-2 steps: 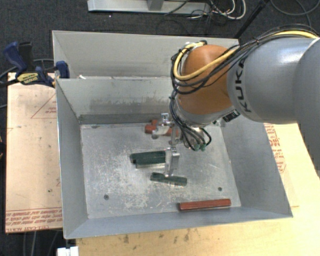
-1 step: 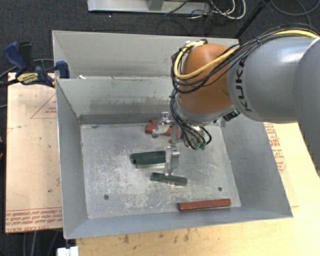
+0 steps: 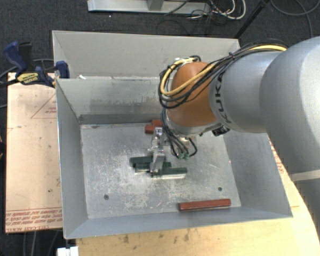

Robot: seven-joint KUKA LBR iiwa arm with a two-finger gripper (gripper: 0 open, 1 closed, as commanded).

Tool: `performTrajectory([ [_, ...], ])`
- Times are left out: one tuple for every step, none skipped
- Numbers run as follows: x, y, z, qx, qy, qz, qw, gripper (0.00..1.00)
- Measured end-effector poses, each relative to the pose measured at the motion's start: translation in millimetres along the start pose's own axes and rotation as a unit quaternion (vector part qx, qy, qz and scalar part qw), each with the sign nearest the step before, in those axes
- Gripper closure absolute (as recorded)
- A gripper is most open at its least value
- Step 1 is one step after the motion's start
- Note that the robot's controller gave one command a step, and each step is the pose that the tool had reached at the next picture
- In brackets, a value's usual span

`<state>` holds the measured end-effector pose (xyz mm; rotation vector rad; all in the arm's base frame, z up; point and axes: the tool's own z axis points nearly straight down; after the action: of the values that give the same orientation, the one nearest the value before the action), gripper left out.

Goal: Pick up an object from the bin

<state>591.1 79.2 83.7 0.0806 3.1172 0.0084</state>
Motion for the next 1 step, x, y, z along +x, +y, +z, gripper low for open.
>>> performTrajectory([
  [0.0,-0.1,0.0,0.0,0.0,0.0,1.0,1.0],
])
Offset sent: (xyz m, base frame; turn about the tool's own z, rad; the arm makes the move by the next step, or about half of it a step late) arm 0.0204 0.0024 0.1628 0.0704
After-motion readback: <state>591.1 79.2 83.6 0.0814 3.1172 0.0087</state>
